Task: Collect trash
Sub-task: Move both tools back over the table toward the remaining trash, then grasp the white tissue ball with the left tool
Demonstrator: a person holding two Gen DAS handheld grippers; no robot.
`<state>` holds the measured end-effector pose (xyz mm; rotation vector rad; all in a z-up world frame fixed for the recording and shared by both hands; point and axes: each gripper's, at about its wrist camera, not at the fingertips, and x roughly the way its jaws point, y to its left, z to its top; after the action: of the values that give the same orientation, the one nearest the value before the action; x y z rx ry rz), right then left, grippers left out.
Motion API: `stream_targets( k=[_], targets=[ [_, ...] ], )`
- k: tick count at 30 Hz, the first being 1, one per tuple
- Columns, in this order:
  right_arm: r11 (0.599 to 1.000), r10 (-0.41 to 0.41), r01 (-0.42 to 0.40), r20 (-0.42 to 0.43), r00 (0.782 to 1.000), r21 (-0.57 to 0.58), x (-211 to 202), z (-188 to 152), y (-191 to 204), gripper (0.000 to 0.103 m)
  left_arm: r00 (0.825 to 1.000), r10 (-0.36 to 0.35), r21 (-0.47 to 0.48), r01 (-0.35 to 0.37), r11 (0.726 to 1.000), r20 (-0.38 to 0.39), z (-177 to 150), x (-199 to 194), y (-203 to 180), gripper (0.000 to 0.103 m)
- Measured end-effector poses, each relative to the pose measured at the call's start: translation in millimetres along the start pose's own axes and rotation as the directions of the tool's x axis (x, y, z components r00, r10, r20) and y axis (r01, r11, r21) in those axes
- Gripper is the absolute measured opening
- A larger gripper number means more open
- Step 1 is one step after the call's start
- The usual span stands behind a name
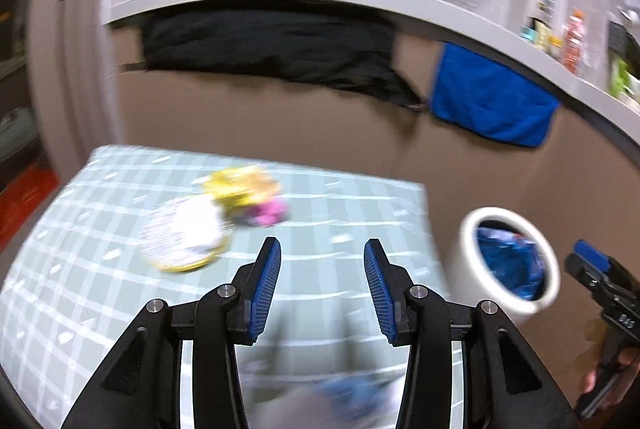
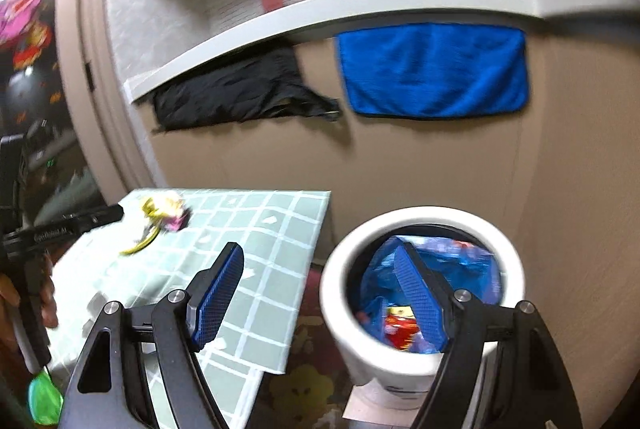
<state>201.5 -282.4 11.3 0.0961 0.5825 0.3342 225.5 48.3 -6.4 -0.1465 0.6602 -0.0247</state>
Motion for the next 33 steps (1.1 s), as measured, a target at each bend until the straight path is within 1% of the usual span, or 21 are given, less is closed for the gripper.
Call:
stream_targets(
  k=[1,2,4,6,7,10,13,15,20,21,23,25,26,28,29,31,32,33],
  targets=[
    [1.000,0.013,-0.013,-0.017,1.000,-0.019,4,-1,12,0.075,1.000,0.014,-0.009,-0.014,1.000,-0.010,-2,0,10,0.045],
    [0.999,0.022,-0.023,-0.028,0.999,-0.033,7,-1,21,0.075,0.999,0.036,-0.030,-0.037,0.999,-0.027,-7,-4,28,0.045],
    [0.996,0.043,-0.047,-0.052,0.998,-0.073,14,-5,47,0.075,0.997,0.056,-0.061,-0.059,0.996,-0.046,-17,-10,53,0.045],
    [0.993,0.064,-0.071,-0.070,0.995,-0.100,18,-9,67,0.075,0.996,0.079,-0.085,-0.083,0.993,-0.050,-29,-19,74,0.044],
    [0.988,0.085,-0.095,-0.084,0.993,-0.118,21,-11,81,0.075,0.995,0.085,-0.094,-0.089,0.992,-0.050,-34,-23,81,0.045],
    [0.977,0.109,-0.127,-0.108,0.988,-0.171,23,-17,112,0.075,0.996,0.078,-0.132,-0.083,0.988,-0.048,-46,-32,102,0.044],
    [0.968,0.116,-0.138,-0.113,0.987,-0.210,26,-21,135,0.075,0.998,0.046,-0.151,-0.053,0.987,-0.049,-44,-23,117,0.046],
    [0.963,0.126,-0.151,-0.123,0.984,-0.222,30,-22,148,0.075,0.998,0.026,-0.166,-0.034,0.986,-0.050,-35,-7,127,0.047],
    [0.957,0.145,-0.178,-0.155,0.977,-0.230,46,-22,163,0.075,0.998,0.014,-0.186,-0.025,0.982,-0.061,1,47,150,0.049],
    [0.958,0.144,-0.177,-0.158,0.977,-0.226,51,-22,164,0.075,0.998,-0.002,-0.189,-0.010,0.982,-0.063,6,56,153,0.049],
    [0.960,0.145,-0.179,-0.165,0.976,-0.215,60,-20,166,0.075,0.996,-0.056,-0.195,0.042,0.980,-0.068,17,75,154,0.049],
    [0.963,0.140,-0.175,-0.174,0.975,-0.203,69,-17,167,0.075,0.992,-0.103,-0.159,0.091,0.983,-0.072,25,94,147,0.050],
    [0.965,0.137,-0.172,-0.180,0.974,-0.198,74,-15,167,0.075,0.990,-0.110,-0.131,0.099,0.986,-0.084,27,102,142,0.050],
    [0.968,0.134,-0.169,-0.187,0.973,-0.185,82,-12,167,0.075,0.987,-0.094,-0.076,0.085,0.993,-0.128,29,122,131,0.050],
    [0.969,0.135,-0.170,-0.190,0.972,-0.178,85,-11,166,0.075,0.986,-0.087,-0.065,0.078,0.995,-0.143,29,127,128,0.050],
    [0.971,0.130,-0.165,-0.199,0.971,-0.173,90,-8,166,0.075,0.979,-0.076,-0.060,0.066,0.996,-0.189,27,141,126,0.041],
    [0.971,0.126,-0.163,-0.203,0.971,-0.177,92,-6,166,0.075,0.977,-0.084,-0.068,0.072,0.995,-0.197,26,143,127,0.025],
    [0.970,0.122,-0.161,-0.205,0.971,-0.185,94,-3,168,0.075,0.976,-0.086,-0.070,0.074,0.995,-0.201,24,143,129,0.020]
  ],
)
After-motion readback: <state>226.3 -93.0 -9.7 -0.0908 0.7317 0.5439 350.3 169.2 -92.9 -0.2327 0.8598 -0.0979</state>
